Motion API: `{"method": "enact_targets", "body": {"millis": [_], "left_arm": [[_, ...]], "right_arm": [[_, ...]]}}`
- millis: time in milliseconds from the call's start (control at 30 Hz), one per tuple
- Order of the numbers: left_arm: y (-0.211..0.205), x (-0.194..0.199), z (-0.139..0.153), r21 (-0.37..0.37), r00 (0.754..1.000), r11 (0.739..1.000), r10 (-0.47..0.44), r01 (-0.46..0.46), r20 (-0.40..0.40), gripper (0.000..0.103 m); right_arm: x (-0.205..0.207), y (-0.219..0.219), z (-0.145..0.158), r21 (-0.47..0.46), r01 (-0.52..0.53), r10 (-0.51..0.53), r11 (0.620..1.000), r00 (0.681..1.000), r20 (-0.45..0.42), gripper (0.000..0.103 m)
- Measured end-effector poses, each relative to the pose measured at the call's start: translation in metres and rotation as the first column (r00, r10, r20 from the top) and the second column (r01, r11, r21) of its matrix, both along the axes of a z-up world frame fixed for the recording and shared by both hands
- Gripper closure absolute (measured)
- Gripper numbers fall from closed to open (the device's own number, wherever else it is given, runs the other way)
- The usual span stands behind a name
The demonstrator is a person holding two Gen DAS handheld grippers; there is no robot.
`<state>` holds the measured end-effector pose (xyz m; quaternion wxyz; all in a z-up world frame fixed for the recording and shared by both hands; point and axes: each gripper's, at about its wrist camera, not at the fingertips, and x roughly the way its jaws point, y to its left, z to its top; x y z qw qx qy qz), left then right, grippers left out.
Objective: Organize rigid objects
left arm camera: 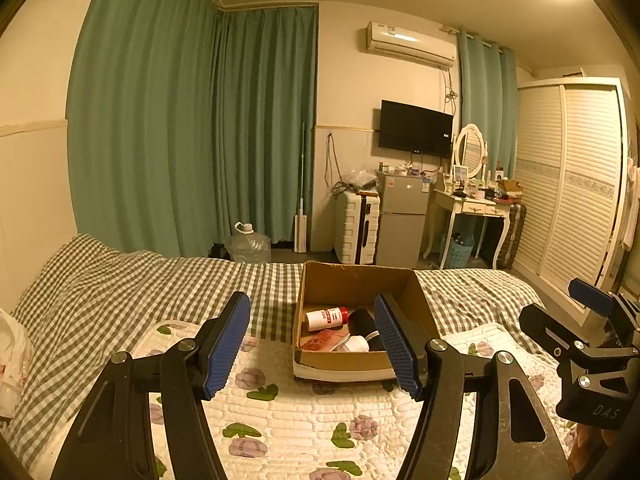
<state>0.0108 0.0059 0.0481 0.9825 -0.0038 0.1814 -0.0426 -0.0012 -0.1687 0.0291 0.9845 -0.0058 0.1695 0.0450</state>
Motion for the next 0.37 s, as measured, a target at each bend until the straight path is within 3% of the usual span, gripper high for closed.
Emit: {"method": "enact_targets", "body": {"millis": [367], "left_arm": [[-0.0072, -0.0023, -0.0033, 0.042, 1.0, 0.999, 0.0, -0.001, 0.017, 0.035]], "right_arm": [[-0.0013, 0.0017, -0.001, -0.004, -0.001, 0.001, 1.0, 1.0, -0.008, 0.0]]}}
